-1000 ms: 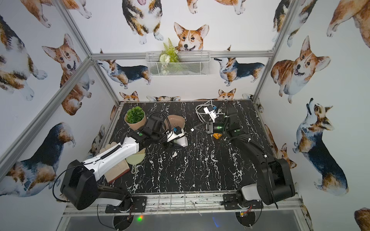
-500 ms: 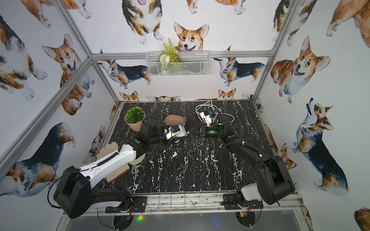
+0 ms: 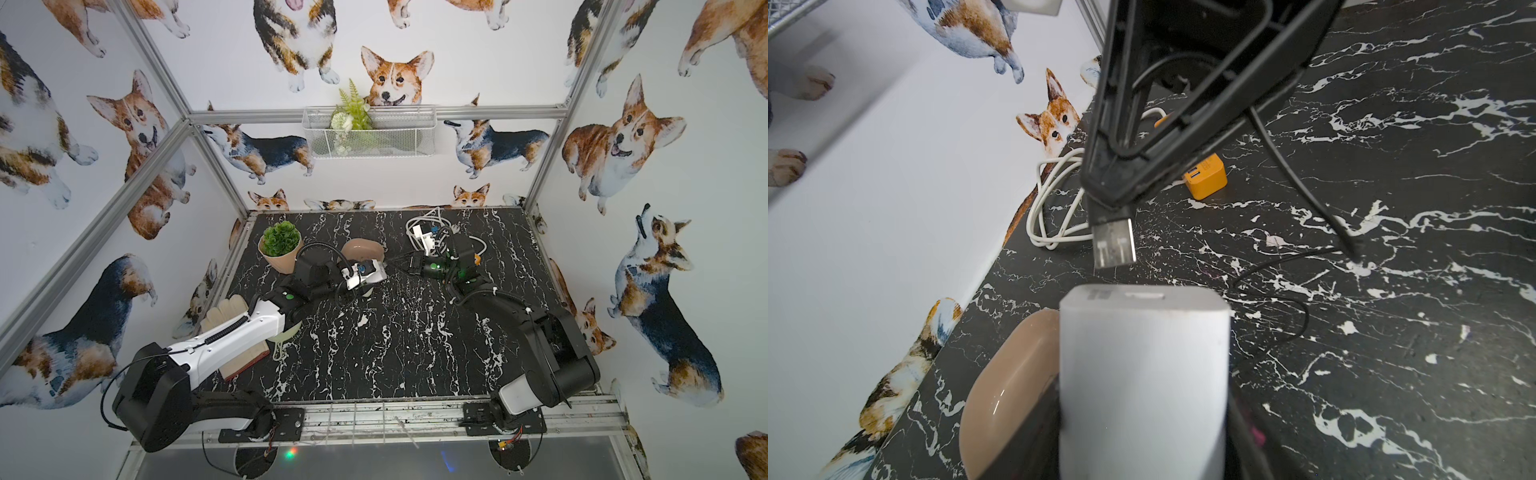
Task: Charge the electronic scale
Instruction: Insert the charging cable into the plug.
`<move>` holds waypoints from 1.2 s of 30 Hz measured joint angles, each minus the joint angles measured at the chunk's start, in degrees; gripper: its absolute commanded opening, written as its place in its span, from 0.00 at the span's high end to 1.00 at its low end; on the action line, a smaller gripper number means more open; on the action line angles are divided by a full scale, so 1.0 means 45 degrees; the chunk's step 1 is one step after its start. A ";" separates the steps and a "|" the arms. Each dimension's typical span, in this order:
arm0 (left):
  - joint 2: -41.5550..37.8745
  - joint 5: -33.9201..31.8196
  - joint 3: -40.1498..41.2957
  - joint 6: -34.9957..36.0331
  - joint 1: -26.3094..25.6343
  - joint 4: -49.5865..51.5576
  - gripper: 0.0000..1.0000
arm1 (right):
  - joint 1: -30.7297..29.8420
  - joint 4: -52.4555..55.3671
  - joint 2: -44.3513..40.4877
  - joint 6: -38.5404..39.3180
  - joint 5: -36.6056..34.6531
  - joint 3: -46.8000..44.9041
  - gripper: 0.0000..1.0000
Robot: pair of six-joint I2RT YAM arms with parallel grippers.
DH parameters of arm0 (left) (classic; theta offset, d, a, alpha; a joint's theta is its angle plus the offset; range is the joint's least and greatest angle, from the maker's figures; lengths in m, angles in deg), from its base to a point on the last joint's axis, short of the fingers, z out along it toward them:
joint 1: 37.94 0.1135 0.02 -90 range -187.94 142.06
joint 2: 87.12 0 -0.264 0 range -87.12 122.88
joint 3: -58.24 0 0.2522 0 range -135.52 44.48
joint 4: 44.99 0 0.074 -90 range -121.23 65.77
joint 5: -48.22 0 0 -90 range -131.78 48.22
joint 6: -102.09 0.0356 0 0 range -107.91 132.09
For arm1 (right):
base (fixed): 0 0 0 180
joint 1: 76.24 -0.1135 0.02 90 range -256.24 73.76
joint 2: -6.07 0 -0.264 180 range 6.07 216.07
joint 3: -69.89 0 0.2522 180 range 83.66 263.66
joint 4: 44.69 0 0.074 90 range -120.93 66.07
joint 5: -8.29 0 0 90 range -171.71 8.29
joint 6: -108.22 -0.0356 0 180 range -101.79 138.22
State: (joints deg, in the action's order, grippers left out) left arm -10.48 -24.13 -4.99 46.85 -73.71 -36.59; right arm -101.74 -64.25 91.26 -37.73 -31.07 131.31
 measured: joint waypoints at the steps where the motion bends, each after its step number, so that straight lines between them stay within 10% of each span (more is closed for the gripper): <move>1: 0.0019 -0.0015 0.0000 0.0000 0.0000 0.0000 0.78 | 0.0000 0.0005 0.0024 0.0000 -0.0087 0.0000 1.00; 36: 0.0690 -0.0554 -0.0267 -0.0860 -0.0010 -0.0311 0.78 | -0.0452 0.1166 0.0010 0.1389 -0.1705 0.0010 1.00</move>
State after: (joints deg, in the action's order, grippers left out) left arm -7.37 -26.62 -6.19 42.98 -73.76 -37.99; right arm -103.77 -59.00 91.30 -31.48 -38.75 131.36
